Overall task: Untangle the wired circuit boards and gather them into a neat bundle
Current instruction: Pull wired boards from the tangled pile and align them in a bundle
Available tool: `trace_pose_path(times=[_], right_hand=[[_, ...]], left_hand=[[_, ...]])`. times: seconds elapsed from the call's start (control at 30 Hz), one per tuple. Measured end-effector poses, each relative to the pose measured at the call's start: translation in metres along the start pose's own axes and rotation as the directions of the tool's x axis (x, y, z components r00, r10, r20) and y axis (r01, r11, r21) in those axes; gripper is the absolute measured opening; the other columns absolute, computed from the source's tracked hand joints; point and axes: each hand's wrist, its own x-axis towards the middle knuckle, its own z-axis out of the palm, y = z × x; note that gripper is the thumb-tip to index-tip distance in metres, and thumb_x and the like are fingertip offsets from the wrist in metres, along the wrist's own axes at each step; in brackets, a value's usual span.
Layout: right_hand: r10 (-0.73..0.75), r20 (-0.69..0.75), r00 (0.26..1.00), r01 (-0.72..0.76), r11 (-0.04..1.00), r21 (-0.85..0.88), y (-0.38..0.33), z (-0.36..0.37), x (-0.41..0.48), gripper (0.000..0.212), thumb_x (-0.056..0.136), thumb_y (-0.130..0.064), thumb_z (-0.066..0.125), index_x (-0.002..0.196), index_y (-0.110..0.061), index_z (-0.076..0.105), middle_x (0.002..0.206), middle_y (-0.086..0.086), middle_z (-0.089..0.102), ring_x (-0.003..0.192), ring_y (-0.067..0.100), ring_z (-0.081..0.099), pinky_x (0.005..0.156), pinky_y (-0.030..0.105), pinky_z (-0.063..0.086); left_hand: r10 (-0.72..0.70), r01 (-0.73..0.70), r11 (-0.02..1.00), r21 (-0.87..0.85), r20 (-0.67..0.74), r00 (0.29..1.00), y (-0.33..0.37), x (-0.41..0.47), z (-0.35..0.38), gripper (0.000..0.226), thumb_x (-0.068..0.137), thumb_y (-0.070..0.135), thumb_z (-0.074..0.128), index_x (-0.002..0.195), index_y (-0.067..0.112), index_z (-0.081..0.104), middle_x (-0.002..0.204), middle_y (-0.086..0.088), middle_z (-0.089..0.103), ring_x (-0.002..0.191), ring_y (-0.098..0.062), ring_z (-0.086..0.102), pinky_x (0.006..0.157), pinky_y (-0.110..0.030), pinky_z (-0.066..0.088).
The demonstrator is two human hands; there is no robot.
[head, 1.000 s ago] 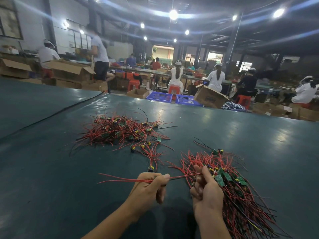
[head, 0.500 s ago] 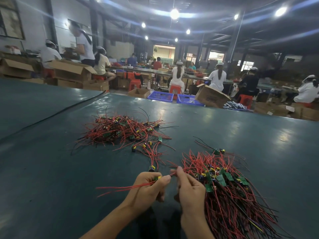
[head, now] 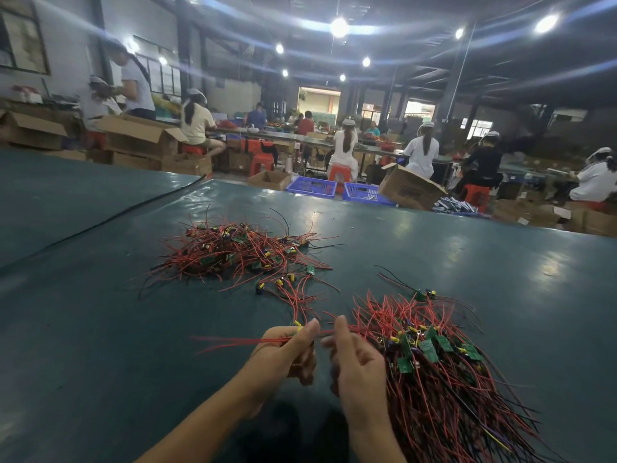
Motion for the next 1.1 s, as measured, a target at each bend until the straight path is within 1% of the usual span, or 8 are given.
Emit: trace_pose_path(times=[0.1,0.23,0.4,0.5,0.6,0.7,0.93,1.1], right_hand=[[-0.03,0.196,0.98,0.042,0.997,-0.057,0.002,0.009,-0.008,0.052,0.09,-0.04,0.047,0.046,-0.021,0.068,0.039,-0.005,0.053,0.035,-0.001,0.047,0.041,0.011,0.036],[0.034,0.041,0.999,-0.028,0.989,-0.145,0.008,0.006,-0.003,0.049,0.097,-0.037,0.047,0.07,-0.007,0.076,0.062,0.009,0.07,0.063,0.011,0.07,0.055,0.023,0.054],[0.178,-0.254,0.951,-0.077,0.929,0.363,-0.002,-0.012,0.01,0.044,0.087,-0.054,0.05,0.073,-0.013,0.061,0.051,-0.002,0.045,0.033,0.006,0.032,0.033,0.018,0.027],[0.226,-0.264,0.938,-0.039,0.823,0.567,-0.01,-0.03,0.017,0.043,0.093,-0.058,0.044,0.102,-0.02,0.061,0.062,-0.003,0.052,0.035,0.005,0.029,0.033,0.015,0.023],[0.206,-0.298,0.932,-0.021,0.851,0.524,-0.007,-0.032,0.017,0.037,0.097,-0.054,0.043,0.113,-0.024,0.057,0.068,-0.002,0.056,0.037,0.005,0.031,0.033,0.017,0.025],[0.167,-0.304,0.938,-0.012,0.892,0.453,-0.003,-0.025,0.016,0.028,0.098,-0.047,0.047,0.11,-0.024,0.058,0.068,-0.002,0.057,0.036,0.005,0.032,0.032,0.017,0.024],[0.147,-0.244,0.959,-0.085,0.965,0.248,0.01,-0.016,0.017,0.018,0.097,-0.035,0.053,0.1,-0.018,0.06,0.065,0.0,0.057,0.037,0.006,0.035,0.034,0.017,0.026],[0.068,-0.061,0.996,-0.074,0.993,-0.092,0.027,-0.003,0.01,0.01,0.093,-0.028,0.062,0.093,-0.02,0.069,0.072,-0.001,0.067,0.054,0.005,0.052,0.05,0.018,0.039]], left_hand=[[-0.066,0.067,0.998,-0.009,0.094,0.993,-0.002,-0.001,-0.003,0.057,0.082,0.061,0.06,0.041,0.022,0.047,0.042,0.004,0.043,0.041,-0.012,0.043,0.049,-0.022,0.04],[-0.16,0.161,0.986,-0.03,0.036,0.986,-0.004,0.002,-0.001,0.052,0.071,0.064,0.059,0.046,0.019,0.056,0.045,0.001,0.049,0.041,-0.011,0.046,0.046,-0.02,0.041],[0.033,0.023,0.942,0.334,-0.159,0.987,-0.013,0.008,-0.012,0.047,0.082,0.06,0.051,0.069,0.019,0.071,0.064,0.004,0.066,0.06,-0.008,0.06,0.057,-0.021,0.044],[0.335,-0.084,0.484,0.871,-0.095,0.938,-0.027,0.01,-0.029,0.031,0.093,0.051,0.051,0.105,0.029,0.068,0.112,0.013,0.064,0.106,-0.002,0.053,0.092,-0.027,0.043],[0.091,0.02,0.201,0.979,-0.039,0.995,-0.039,0.014,-0.037,0.055,0.093,0.061,0.038,0.144,0.041,0.034,0.156,0.009,0.025,0.142,-0.011,0.02,0.115,-0.034,0.019],[0.04,0.038,0.091,0.995,-0.042,0.998,-0.045,0.019,-0.038,0.059,0.094,0.064,0.03,0.148,0.042,0.025,0.156,0.01,0.027,0.143,-0.01,0.019,0.114,-0.035,0.013],[0.369,-0.037,0.382,0.923,-0.116,0.922,-0.033,0.016,-0.04,0.019,0.085,0.044,0.066,0.079,0.027,0.059,0.081,0.014,0.06,0.079,-0.004,0.055,0.083,-0.029,0.046],[0.525,-0.255,0.714,0.652,-0.258,0.811,-0.024,0.008,-0.026,0.021,0.08,0.014,0.077,0.083,0.021,0.057,0.076,0.009,0.063,0.074,-0.011,0.063,0.069,-0.018,0.051]])
